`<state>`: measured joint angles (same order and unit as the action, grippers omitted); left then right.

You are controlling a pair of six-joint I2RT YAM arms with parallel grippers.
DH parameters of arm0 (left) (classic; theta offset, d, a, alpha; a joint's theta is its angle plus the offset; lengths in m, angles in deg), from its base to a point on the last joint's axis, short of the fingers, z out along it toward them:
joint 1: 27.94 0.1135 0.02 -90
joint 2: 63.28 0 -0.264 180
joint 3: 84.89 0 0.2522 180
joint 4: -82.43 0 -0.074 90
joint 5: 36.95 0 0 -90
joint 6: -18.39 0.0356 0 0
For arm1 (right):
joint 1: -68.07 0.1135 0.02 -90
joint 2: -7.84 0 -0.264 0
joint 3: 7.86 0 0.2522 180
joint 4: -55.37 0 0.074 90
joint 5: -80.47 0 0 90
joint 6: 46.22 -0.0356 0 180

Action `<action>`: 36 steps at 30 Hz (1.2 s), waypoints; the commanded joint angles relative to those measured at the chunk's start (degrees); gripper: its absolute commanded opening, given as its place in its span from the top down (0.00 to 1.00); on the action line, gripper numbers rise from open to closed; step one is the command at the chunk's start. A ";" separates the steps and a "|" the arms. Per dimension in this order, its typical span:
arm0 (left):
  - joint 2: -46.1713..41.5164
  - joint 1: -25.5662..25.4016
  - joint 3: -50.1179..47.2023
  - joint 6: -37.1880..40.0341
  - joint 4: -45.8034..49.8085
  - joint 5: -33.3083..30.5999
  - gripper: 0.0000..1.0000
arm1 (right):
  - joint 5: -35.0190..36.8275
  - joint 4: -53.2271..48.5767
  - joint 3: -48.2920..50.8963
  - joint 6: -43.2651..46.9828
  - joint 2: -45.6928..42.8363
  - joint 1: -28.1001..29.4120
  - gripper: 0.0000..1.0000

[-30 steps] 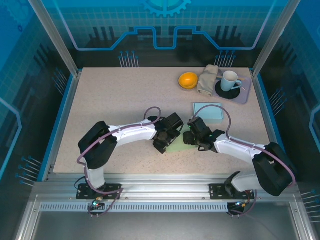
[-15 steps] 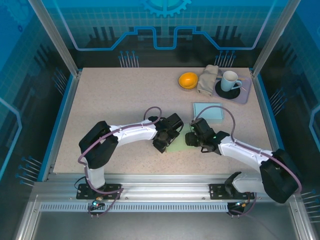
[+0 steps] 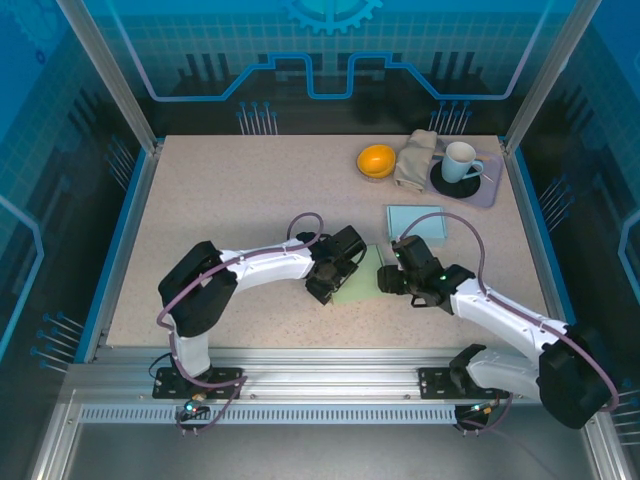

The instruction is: Fold the paper box

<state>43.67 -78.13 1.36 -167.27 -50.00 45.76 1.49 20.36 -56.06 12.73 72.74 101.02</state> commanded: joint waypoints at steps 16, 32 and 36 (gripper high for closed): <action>3.08 0.72 -0.68 0.47 2.62 -1.59 0.26 | -7.78 4.01 2.18 -1.87 5.60 -3.86 0.60; 3.55 1.06 -0.56 0.42 3.02 -1.59 0.27 | -13.52 4.82 3.28 -5.87 4.72 -3.77 0.56; 3.52 1.06 -0.66 0.44 2.99 -1.62 0.27 | -15.95 6.20 3.51 -5.93 4.27 -4.03 0.56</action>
<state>44.04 -77.93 1.47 -167.22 -50.33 45.63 -10.72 25.73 -53.26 7.72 77.92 97.76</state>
